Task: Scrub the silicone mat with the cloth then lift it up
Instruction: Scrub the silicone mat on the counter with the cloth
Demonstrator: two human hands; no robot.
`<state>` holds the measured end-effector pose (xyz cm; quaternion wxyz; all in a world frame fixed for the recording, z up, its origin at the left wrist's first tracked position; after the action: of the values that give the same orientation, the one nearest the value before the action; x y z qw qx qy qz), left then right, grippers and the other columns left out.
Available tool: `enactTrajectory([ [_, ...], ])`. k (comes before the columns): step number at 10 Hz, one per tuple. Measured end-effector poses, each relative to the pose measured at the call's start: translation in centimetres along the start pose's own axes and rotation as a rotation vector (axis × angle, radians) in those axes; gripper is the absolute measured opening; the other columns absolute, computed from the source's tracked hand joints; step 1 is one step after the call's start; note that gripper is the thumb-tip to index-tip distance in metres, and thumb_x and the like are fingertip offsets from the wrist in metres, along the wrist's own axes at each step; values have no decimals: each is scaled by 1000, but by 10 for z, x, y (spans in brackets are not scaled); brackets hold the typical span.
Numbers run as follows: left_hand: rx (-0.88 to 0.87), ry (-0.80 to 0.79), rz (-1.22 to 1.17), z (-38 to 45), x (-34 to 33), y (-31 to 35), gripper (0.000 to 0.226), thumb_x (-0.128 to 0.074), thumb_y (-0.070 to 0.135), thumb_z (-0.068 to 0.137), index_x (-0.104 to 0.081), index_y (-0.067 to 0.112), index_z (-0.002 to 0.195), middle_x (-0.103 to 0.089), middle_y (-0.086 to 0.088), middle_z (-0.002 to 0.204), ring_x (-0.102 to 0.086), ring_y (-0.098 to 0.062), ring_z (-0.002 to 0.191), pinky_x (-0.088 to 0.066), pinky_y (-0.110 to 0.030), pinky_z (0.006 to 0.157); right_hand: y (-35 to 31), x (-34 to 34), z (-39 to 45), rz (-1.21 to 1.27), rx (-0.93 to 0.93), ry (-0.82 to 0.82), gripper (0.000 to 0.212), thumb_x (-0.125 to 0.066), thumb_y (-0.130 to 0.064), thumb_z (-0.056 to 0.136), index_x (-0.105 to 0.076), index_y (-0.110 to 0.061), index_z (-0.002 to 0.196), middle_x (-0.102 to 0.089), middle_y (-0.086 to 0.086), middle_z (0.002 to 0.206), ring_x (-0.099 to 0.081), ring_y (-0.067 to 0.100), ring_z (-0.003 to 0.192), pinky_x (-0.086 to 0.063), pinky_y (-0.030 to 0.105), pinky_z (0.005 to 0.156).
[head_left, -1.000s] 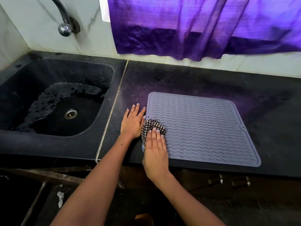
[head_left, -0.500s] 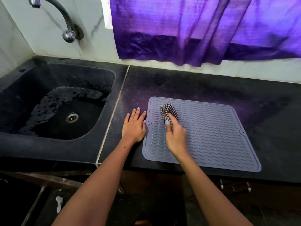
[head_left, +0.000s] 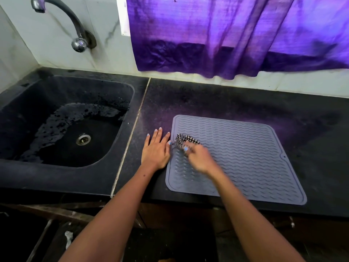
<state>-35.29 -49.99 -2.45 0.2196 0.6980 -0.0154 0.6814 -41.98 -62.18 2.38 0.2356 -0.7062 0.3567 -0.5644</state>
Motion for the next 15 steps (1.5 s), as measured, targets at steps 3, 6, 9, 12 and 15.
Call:
enactTrajectory([
  [3,-6,-22,2,0,0,-2,58,-11,43,96,-16,23,150,-3,-5,160,3,-17,147,6,-39,118,-16,12,18,-260,143,314,51,-42,-5,94,-30,-10,144,-29,6,152,-34,20,137,-19,31,115],
  [6,-2,-21,30,0,0,0,60,-8,42,94,-14,23,151,-1,-6,160,3,-18,147,5,-41,119,-6,-28,27,-620,220,206,60,-40,-14,93,-16,-7,147,-13,9,157,-9,19,146,-4,31,119],
  [9,-13,-15,7,1,2,0,53,-19,38,100,-14,23,151,-1,-6,160,4,-18,147,4,-41,119,-15,18,9,64,97,351,48,-40,-6,96,-34,-15,143,-34,-3,149,-33,15,137,-17,20,108],
  [12,-12,-18,22,0,1,1,53,-20,35,100,-12,24,151,0,-6,160,4,-18,147,5,-40,119,-9,-42,6,-579,278,301,67,-42,-7,89,-11,-7,148,-11,10,157,-5,19,146,8,27,114],
  [15,-15,-19,-5,-1,1,0,53,-17,39,100,-13,23,151,0,-6,160,5,-18,147,6,-41,119,10,1,42,467,2,45,37,-39,-18,99,-50,-11,133,-60,7,125,-55,22,113,-45,38,99],
])
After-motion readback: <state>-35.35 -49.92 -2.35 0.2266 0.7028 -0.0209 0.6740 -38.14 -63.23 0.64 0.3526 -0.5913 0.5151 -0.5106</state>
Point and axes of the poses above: each hand's wrist, its own z-axis towards the middle knuckle, its own x-axis out of the back of the hand, y = z × x, the point moved 8 cm from there along z, towards the middle knuckle
